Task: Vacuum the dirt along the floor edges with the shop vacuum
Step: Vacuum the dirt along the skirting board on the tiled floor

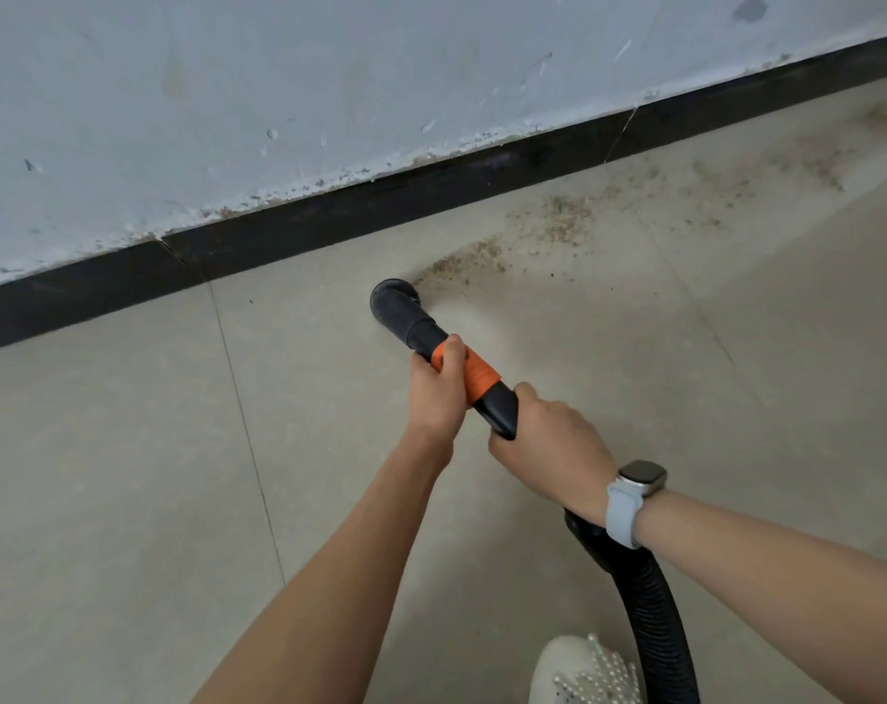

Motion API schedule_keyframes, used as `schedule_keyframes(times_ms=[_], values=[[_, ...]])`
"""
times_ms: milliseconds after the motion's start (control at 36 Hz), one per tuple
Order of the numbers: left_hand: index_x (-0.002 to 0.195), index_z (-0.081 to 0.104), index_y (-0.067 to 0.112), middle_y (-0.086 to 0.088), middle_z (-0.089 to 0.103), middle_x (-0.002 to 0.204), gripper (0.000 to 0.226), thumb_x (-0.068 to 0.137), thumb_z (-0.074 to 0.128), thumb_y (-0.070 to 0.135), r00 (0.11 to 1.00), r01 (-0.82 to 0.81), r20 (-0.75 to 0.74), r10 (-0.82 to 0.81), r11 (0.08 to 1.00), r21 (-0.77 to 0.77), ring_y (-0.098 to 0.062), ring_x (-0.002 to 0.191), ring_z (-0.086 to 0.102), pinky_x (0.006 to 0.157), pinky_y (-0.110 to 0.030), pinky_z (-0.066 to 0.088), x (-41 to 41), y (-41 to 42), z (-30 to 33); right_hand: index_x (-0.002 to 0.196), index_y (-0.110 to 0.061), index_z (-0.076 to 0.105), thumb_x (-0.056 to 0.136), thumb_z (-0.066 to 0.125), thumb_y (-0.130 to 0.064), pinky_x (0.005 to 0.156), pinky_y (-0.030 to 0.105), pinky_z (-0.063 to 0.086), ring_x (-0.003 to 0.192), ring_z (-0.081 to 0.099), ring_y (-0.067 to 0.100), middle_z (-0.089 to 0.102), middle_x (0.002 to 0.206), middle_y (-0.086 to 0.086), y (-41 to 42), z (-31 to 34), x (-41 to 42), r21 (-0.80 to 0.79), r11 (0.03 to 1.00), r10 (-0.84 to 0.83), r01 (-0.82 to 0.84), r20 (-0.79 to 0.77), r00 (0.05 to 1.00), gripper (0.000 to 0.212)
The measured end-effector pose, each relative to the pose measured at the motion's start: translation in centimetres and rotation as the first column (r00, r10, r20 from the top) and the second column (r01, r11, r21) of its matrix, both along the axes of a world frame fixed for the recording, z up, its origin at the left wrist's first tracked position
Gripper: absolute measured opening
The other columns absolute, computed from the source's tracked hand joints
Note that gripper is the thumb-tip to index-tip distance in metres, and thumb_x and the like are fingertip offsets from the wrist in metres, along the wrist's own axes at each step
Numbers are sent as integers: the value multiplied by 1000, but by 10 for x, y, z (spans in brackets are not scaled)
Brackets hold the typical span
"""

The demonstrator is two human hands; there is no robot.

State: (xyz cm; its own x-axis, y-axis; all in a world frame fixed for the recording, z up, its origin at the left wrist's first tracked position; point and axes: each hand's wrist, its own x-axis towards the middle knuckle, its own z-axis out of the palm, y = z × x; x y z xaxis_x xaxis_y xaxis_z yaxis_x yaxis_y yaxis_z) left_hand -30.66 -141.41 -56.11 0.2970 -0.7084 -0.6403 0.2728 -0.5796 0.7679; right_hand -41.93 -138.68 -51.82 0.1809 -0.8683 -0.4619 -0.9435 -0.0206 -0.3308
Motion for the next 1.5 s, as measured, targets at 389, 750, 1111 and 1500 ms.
schedule_keyframes(times_ms=[389, 750, 1111, 1500], values=[[121, 43, 4, -7, 52, 102, 38, 99, 47, 34, 986, 160, -42, -159, 987, 22, -14, 81, 56, 59, -27, 53, -20, -31, 14, 95, -14, 44, 88, 53, -27, 63, 35, 49, 67, 57, 29, 56, 76, 4, -18, -2, -18, 83, 969, -236, 231, 58, 970, 16], [116, 45, 4, -5, 53, 95, 34, 97, 50, 32, 996, -71, 59, 68, 996, 62, -15, 82, 56, 69, -32, 55, 48, 25, -1, 92, -15, 47, 84, 53, -24, 65, 35, 51, 69, 61, 29, 59, 75, 4, -2, -11, 35, 224, 974, -7, -24, 138, 990, 13], [102, 47, 10, -4, 53, 92, 24, 97, 50, 33, 993, -82, 86, 78, 996, 45, -18, 87, 56, 71, -30, 55, 102, -5, 6, 90, -16, 45, 84, 53, -25, 53, 29, 39, 58, 52, 22, 55, 72, 1, -34, -10, 87, 137, 985, 87, -106, 138, 987, 13], [94, 44, 14, -1, 50, 90, 20, 98, 48, 33, 987, -130, 104, 125, 990, 52, -13, 81, 55, 69, -29, 55, 129, -22, 7, 75, -22, 37, 82, 54, -24, 50, 27, 38, 53, 51, 21, 56, 70, 2, -53, -10, 116, 159, 980, 93, -121, 176, 980, 19]])
